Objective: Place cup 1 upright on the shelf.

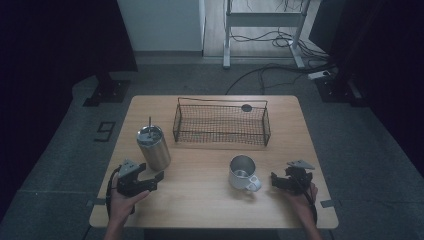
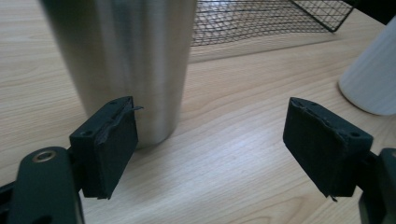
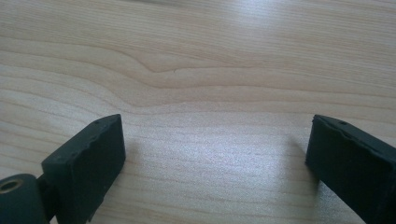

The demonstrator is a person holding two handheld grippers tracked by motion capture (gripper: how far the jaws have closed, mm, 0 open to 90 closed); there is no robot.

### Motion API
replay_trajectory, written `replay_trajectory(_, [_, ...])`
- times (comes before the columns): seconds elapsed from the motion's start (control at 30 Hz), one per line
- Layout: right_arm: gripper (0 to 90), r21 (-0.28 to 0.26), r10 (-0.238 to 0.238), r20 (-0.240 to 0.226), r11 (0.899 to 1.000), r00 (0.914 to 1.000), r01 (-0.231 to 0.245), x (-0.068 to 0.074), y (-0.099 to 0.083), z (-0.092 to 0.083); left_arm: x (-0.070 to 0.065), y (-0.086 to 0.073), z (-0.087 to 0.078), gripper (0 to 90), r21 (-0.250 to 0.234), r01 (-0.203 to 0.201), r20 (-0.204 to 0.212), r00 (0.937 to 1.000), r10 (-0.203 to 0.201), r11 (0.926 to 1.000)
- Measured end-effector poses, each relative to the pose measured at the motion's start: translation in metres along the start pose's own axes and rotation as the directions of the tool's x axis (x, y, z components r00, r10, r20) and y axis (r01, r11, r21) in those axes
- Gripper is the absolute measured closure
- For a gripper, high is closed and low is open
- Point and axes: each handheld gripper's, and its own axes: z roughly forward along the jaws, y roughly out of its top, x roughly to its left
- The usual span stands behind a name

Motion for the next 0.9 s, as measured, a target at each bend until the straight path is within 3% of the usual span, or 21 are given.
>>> replay_trajectory(0.5, [4.3, 0.000, 0.000, 0.000, 1.000, 1.0000, 0.000, 0.000, 0.000, 0.000, 0.021, 0.003, 0.003, 17.7, 0.011, 0.017, -0.052, 0.9985, -0.017, 0.9998])
replay_trajectory(0.9, [4.4, 0.000, 0.000, 0.000, 1.000, 1.0000, 0.000, 0.000, 0.000, 0.000, 0.024, 0.009, 0.002, 15.0, 0.013, 0.005, -0.054, 0.9985, -0.005, 0.9999])
